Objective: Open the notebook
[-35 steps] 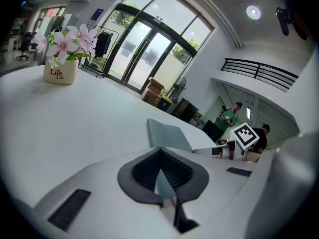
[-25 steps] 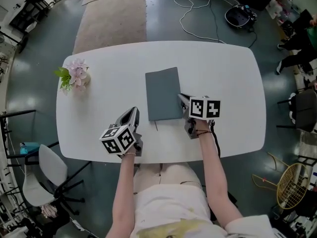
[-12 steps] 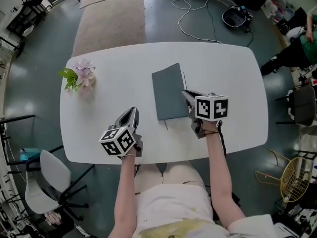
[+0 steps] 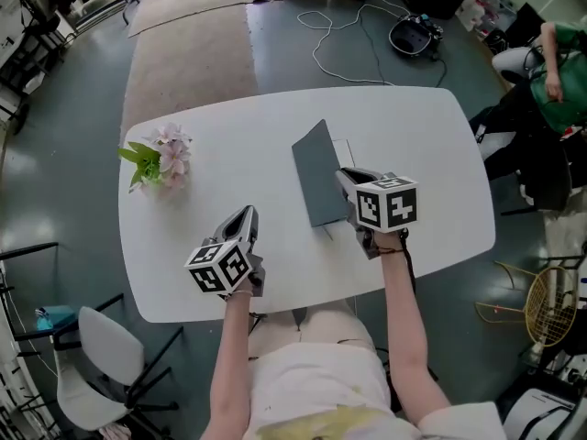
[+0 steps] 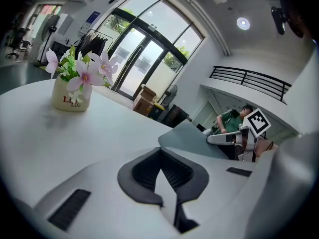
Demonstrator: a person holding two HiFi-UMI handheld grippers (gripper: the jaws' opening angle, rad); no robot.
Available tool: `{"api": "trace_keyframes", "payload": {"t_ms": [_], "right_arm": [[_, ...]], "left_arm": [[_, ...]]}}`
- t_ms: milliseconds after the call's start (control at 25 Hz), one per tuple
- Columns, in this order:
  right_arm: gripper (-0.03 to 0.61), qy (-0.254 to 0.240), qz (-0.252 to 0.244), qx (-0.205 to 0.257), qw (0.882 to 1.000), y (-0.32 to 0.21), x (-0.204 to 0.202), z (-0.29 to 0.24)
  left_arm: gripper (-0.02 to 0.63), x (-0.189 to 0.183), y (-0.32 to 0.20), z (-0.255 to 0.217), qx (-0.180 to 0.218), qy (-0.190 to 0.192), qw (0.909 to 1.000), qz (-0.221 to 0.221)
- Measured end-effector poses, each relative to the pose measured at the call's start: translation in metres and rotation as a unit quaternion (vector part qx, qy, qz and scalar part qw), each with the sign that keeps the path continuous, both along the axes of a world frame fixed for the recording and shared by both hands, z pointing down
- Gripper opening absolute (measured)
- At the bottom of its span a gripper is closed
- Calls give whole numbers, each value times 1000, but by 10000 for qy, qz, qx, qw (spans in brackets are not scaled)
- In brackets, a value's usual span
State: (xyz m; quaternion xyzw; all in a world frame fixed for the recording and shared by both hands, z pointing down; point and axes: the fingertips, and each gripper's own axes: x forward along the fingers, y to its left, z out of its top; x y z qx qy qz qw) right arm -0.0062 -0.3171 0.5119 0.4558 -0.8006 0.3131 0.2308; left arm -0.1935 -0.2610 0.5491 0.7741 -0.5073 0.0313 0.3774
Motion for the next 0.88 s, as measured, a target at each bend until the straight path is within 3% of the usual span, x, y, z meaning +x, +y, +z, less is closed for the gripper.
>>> {"api": "trace_keyframes", "payload": {"t_ms": [880], "right_arm": [[37,1344,82,717,9883,16,-94,-18]], "left_arm": [[-2,-69,12,-9,98,163,9996,218]]}}
